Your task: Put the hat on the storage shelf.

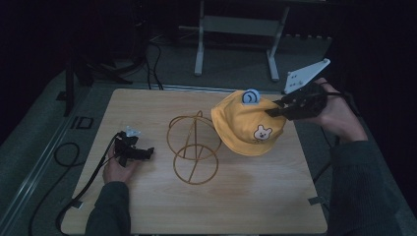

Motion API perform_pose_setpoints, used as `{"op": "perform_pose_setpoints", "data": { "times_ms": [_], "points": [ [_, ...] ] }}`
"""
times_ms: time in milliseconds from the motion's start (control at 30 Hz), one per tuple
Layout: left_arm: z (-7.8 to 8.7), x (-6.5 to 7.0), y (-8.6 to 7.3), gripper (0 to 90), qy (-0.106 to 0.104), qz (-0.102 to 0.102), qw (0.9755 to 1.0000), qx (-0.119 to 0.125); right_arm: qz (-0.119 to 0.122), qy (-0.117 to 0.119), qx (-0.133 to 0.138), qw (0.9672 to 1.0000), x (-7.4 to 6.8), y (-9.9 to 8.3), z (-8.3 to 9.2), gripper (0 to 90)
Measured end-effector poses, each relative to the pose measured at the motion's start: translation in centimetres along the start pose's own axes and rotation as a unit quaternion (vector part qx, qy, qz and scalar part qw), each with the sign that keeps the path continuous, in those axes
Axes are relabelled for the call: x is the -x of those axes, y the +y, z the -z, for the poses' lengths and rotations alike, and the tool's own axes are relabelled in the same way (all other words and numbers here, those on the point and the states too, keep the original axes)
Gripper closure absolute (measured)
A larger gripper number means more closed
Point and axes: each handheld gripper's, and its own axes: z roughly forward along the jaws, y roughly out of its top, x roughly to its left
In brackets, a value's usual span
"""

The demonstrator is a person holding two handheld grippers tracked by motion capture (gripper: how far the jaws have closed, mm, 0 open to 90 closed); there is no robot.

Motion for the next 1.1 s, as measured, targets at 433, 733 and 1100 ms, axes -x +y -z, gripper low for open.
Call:
{"op": "perform_pose_setpoints", "data": {
  "times_ms": [433,733,1100],
  "points": [
    [0.0,0.0,0.0,2.0,0.000,0.000,1.0000,0.000,0.009,0.006,0.008,0.9999,-0.3,1.2,-0.3,75.6],
    [0.0,0.0,0.0,2.0,0.000,0.000,1.0000,0.000,0.018,0.007,0.011,0.9998,-0.5,2.0,-0.3,75.6],
    [0.0,0.0,0.0,2.0,0.000,0.000,1.0000,0.000,0.024,0.009,0.013,0.9996,-0.6,3.0,-0.3,75.7]
  ]
}}
